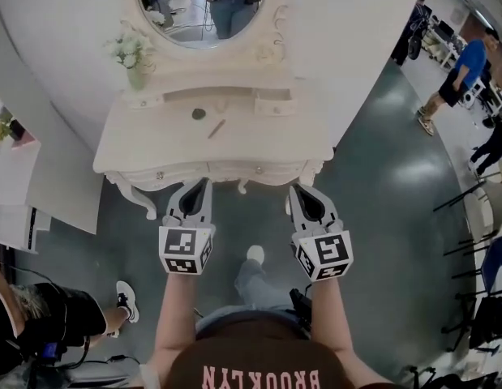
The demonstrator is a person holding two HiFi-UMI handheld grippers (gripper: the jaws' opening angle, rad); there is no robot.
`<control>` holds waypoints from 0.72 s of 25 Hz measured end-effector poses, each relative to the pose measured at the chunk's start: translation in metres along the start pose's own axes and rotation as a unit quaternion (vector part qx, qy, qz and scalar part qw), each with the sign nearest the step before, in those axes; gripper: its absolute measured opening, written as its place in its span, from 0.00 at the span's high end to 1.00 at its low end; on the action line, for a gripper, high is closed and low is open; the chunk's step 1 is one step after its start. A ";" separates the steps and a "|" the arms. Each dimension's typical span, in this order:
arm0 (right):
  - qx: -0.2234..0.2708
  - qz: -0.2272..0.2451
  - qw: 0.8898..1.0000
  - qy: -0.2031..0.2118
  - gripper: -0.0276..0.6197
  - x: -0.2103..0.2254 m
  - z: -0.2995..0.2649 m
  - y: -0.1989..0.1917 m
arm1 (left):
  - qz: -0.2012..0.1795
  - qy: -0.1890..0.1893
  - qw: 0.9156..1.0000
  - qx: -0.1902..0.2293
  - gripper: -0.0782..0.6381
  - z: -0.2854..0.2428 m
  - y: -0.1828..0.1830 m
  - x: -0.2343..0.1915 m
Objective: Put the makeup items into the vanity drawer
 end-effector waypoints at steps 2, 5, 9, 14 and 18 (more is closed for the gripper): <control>0.000 0.000 1.000 0.003 0.96 0.012 -0.029 0.002 | 0.000 0.005 1.000 -0.004 0.88 -0.027 0.005 -0.015; -0.003 0.000 1.000 0.007 0.96 0.032 -0.072 0.003 | -0.001 0.009 1.000 -0.006 0.88 -0.068 0.013 -0.036; -0.011 -0.001 1.000 0.017 0.96 0.058 -0.126 0.004 | 0.003 -0.006 1.000 -0.002 0.88 -0.117 0.023 -0.056; -0.016 -0.002 1.000 0.026 0.96 0.077 -0.178 0.001 | 0.020 0.005 1.000 -0.005 0.88 -0.159 0.021 -0.082; -0.023 -0.005 0.999 0.028 0.96 0.084 -0.203 -0.004 | 0.044 -0.003 0.999 -0.003 0.88 -0.178 0.015 -0.100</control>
Point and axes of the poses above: the fingertips, and each gripper's own axes: z backward along the fingers, x to its right, y out of its top, the point moved 5 cm from there along z, backward along the fingers, and after that the axes turned 14 degrees about -y, right-handed, at the moved point
